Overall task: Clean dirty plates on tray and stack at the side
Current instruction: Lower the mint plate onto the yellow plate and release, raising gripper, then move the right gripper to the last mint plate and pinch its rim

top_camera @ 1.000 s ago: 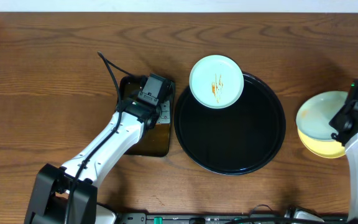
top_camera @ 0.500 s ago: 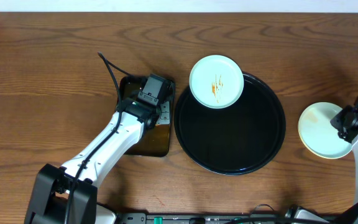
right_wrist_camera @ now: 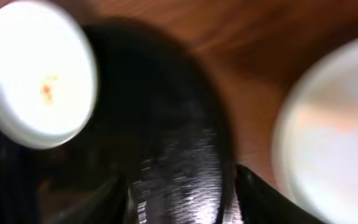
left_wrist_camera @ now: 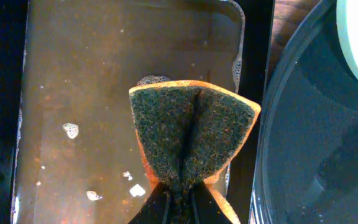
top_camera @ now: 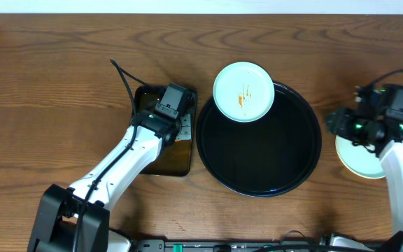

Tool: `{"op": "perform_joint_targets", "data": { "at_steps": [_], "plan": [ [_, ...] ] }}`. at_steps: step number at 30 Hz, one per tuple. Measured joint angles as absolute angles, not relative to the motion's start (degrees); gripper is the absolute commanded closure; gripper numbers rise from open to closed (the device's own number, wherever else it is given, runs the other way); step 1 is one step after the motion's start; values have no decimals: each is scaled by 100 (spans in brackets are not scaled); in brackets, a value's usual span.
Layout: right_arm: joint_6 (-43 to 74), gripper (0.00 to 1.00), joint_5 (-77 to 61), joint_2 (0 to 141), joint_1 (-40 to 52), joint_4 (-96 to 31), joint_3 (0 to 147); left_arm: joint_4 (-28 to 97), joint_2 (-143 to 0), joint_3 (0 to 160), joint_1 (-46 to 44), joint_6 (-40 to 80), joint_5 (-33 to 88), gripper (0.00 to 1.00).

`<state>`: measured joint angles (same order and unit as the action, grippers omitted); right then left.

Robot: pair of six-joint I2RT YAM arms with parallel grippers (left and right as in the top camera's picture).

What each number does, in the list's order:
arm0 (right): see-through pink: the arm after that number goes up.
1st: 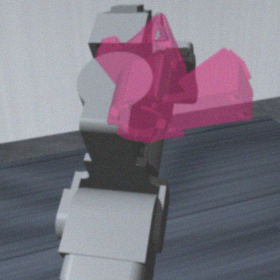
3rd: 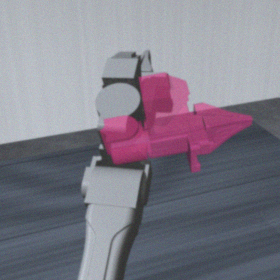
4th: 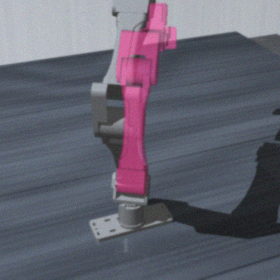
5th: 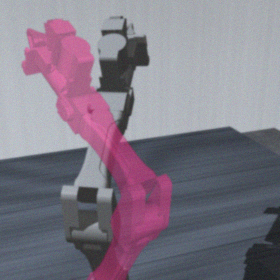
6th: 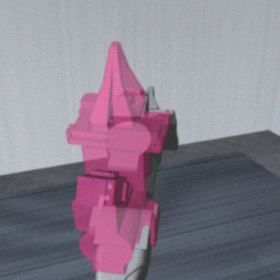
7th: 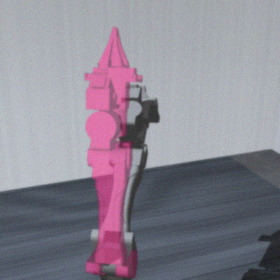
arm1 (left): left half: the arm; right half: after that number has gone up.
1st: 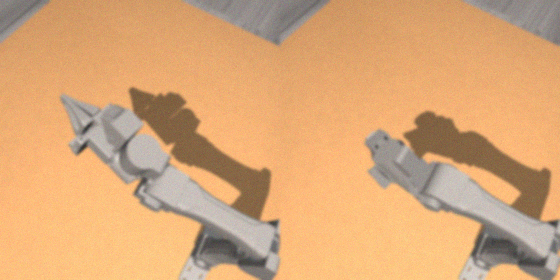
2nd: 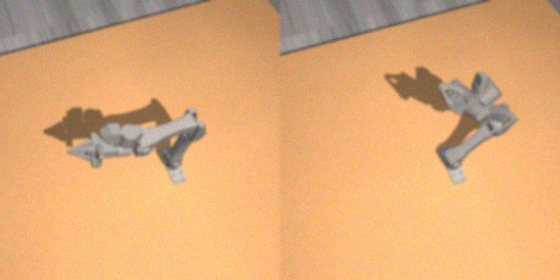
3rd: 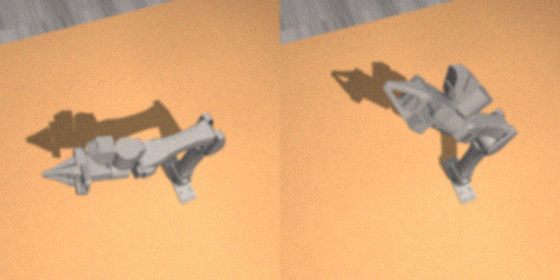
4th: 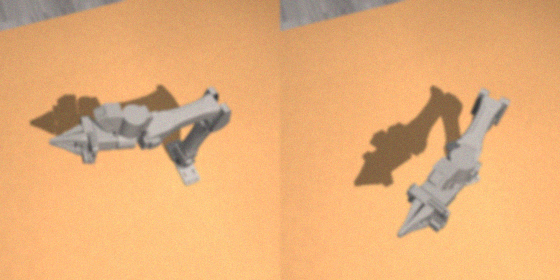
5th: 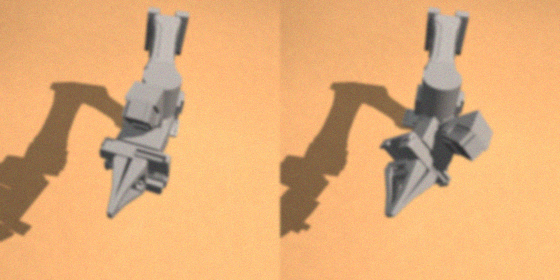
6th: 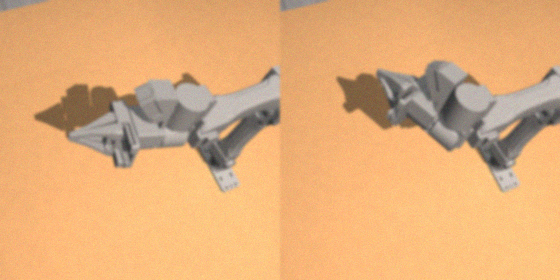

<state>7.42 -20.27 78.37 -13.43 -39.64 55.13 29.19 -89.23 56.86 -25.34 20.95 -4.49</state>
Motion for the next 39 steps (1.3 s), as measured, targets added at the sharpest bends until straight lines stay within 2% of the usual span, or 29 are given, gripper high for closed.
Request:
{"op": "perform_joint_targets", "data": {
  "at_steps": [8,13,18,23,35,39],
  "plan": [
    [425,37,-2213,8040,-366,-4062,6372,2921,-8923,5686,-2534,2097,-447,92],
    [196,35,-2150,8709,-14,-4580,7590,2921,-8923,5686,-2534,2097,-449,92],
    [82,37,-2075,9651,183,-4665,8425,2921,-8923,5686,-2534,2095,-449,92],
    [233,40,-2001,10492,263,-4355,8484,2923,-8923,5686,-2534,2095,-449,92],
    [443,62,-2510,12162,266,-3983,8484,2923,-8923,5686,-2534,2097,-449,92],
    [499,82,-2705,12263,266,-3962,8484,2923,-8923,5686,-2534,2095,-449,92]
  ]
}}
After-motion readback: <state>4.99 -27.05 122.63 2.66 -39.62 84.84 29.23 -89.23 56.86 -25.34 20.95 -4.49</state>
